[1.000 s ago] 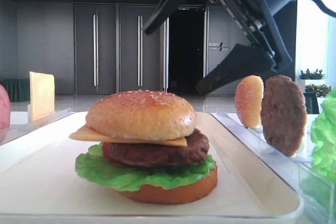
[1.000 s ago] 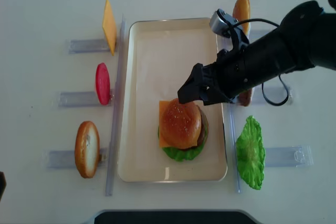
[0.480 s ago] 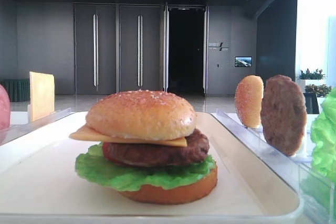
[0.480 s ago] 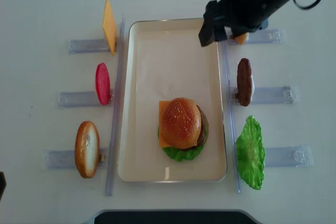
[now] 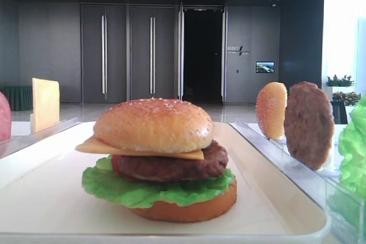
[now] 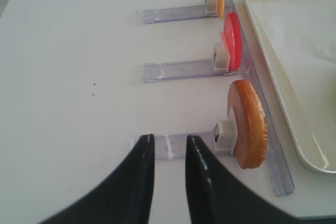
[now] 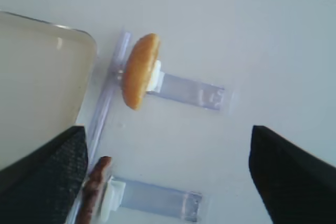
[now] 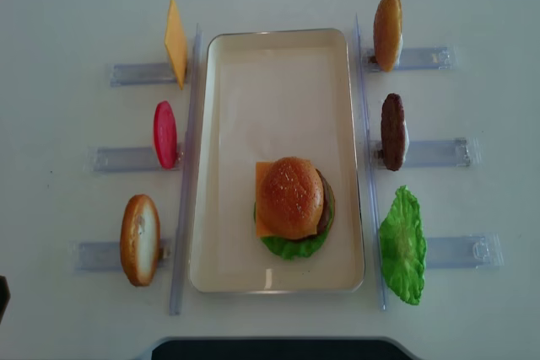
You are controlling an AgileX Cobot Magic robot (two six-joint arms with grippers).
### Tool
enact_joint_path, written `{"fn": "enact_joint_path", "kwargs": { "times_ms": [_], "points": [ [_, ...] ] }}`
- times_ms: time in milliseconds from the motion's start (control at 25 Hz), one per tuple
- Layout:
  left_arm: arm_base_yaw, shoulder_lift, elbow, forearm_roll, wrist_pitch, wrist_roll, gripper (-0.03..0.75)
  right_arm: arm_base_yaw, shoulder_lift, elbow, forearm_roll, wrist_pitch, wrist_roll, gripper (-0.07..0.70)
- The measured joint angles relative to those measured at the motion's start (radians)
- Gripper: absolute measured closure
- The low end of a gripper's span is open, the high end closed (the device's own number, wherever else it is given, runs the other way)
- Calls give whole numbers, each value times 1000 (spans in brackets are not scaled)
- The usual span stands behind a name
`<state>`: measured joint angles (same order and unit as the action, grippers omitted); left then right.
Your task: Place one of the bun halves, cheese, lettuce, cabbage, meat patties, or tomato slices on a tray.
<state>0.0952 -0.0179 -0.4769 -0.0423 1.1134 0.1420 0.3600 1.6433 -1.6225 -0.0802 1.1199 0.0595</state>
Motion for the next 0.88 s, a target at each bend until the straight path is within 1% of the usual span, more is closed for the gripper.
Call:
{"fn": "enact_joint_path", "kwargs": {
  "times_ms": [120,280,320,520,640,800,880],
  "points": [
    [0,0,0,0,0,0,560,-86,3,0,1,9,3,40],
    [0,0,0,0,0,0,560,-261,3,0,19,12,5,40],
    [0,0,0,0,0,0,560,-318,3,0,28,12,6,40],
    [0,0,0,0,0,0,560,-506,3,1,29,-5,31,40],
    [0,0,0,0,0,0,560,-553,3,1,28,-19,22,40],
    [0,0,0,0,0,0,560,-554,3,1,29,-13,-5,40],
    [0,0,0,0,0,0,560,-543,3,1,20,7,-7,40]
  ]
}}
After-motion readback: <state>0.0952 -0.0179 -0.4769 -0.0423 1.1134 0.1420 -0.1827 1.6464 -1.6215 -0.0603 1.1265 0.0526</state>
